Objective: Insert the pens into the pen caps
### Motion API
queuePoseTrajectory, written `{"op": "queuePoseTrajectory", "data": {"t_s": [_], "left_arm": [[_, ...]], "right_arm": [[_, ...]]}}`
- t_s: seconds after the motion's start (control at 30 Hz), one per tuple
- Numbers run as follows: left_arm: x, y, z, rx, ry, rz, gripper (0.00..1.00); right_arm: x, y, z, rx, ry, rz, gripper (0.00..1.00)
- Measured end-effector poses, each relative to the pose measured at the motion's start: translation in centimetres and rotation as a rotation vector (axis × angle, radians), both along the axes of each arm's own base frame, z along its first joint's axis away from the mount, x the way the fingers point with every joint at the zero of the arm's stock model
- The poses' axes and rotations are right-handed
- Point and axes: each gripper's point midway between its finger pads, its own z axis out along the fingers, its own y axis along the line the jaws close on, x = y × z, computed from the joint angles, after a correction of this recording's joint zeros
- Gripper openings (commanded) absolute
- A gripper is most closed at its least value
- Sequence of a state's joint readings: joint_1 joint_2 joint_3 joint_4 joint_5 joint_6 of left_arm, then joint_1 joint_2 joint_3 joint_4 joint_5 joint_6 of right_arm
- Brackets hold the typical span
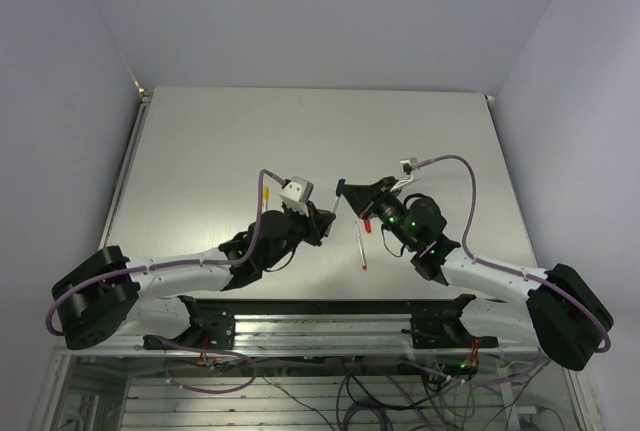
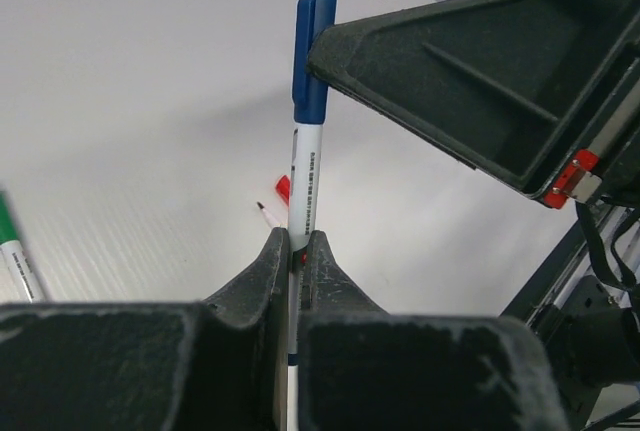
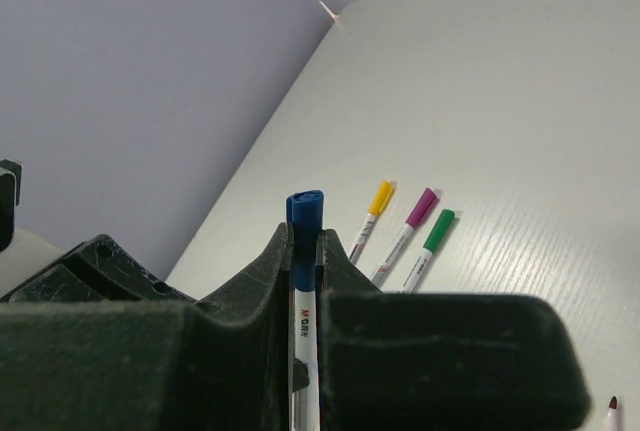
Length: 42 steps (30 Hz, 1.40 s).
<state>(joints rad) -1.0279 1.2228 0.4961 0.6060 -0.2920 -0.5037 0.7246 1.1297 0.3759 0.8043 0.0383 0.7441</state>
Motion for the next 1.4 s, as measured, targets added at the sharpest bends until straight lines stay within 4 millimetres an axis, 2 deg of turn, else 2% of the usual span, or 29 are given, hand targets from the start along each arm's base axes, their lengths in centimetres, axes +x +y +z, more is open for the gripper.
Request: {"op": "queuePoseTrajectory", "data": {"t_s": [0.2,0.57,0.67,0.77,0.83,0.9,0.97,1.07,1.17,1.23,1.3,1.4], "left_arm": [[0.4,0.3,-1.3,0.034,0.024,-0.003,0.07],[0.8,0.7,-1.7,0.044,0.037,0.003,0.07],[1.0,0.8,-1.5,0.031,0.043,0.011,0.07],[1.6,0.9,-0.8,-0.010,0.035,0.032,0.07],[2.2,1.1,0.0,-0.049,0.025,0.053,0.07],[2.4,1.3,-0.1,-0.065,0.035,0.070,0.07],[2.5,1.5,-0.8,-0.059,0.055,0.085,0.07],[2.6,1.8,-2.9,-0.013,0.105,0.109,0.07],[2.6,2.2,-5.6,0.062,0.161,0.131,0.07],[2.9,2.1,-7.4,0.123,0.202,0.146,0.07],[3.2,1.7,-8.4,0.160,0.227,0.155,0.07],[3.9,1.0,-9.8,0.204,0.255,0.163,0.07]], "right_arm": [[0.1,0.7,-1.1,-0.046,0.016,-0.002,0.00],[0.4,1.3,-1.3,-0.081,0.020,-0.021,0.00],[0.9,1.6,-1.0,-0.115,0.026,-0.035,0.23],[0.8,2.2,-0.9,-0.158,0.036,-0.026,0.42],[0.5,2.5,-1.5,-0.201,0.049,-0.014,0.48],[0.6,2.3,-1.6,-0.234,0.050,-0.029,0.50],[0.9,1.9,-1.3,-0.249,0.039,-0.054,0.51],[1.1,0.6,0.2,-0.250,0.007,-0.109,0.54],[1.2,-0.8,2.1,-0.230,-0.026,-0.168,0.72],[1.2,-2.0,3.4,-0.207,-0.044,-0.219,0.89],[1.0,-3.6,4.2,-0.170,-0.052,-0.276,0.95],[0.6,-5.9,4.3,-0.136,-0.053,-0.350,0.96]]}}
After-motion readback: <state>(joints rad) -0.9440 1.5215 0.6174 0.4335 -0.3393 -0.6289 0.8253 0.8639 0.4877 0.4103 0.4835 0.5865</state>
